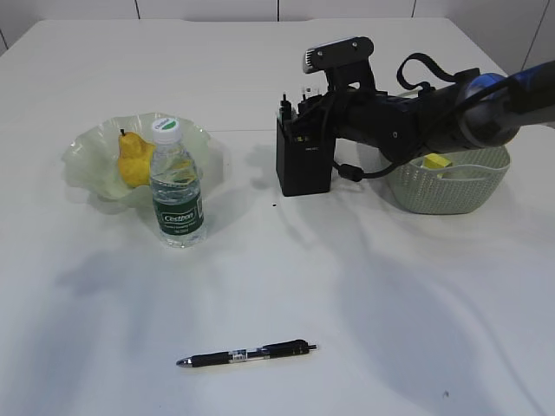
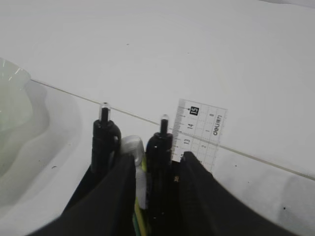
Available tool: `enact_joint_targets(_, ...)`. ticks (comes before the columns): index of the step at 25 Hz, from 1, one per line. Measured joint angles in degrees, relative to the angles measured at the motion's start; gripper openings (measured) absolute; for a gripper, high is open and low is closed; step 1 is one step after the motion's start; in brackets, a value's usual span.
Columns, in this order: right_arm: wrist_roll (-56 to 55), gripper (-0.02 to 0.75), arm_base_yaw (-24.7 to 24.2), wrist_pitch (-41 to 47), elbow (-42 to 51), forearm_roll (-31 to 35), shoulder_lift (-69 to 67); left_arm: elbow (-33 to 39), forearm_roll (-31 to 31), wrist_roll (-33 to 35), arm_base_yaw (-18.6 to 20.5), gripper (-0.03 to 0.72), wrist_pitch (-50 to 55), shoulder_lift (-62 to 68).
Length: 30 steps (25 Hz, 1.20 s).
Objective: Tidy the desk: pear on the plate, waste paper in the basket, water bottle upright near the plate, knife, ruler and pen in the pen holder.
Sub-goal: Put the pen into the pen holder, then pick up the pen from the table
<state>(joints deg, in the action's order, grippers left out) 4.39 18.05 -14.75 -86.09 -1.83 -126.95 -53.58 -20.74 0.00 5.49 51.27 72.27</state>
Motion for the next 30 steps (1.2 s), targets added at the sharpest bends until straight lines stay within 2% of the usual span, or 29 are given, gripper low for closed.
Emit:
enact_joint_targets(7,-2.1,0.235,0.0,1.0,0.0,0.0,0.6,0.0,0.0,0.0,0.0,0.447,0.0,0.0)
enact_joint_targets(12,-3.5,0.237,0.0,10.4,0.0,-0.2,6.3,0.0,0.0,0.0,0.0,0.447,0.0,0.0)
enact_joint_targets(21,-3.5,0.237,0.0,44.6,0.0,-1.5,21.7,0.0,0.0,0.0,0.0,0.447,0.0,0.0)
enact_joint_targets(27,1.1,0.237,0.0,70.3,0.0,-1.4,26.8,0.0,0.0,0.0,0.0,0.447,-0.5,0.0)
enact_joint_targets(30,4.3,0.237,0.0,79.8,0.0,-1.4,27.2,0.0,-0.2,0.0,0.0,0.447,-2.0,0.0)
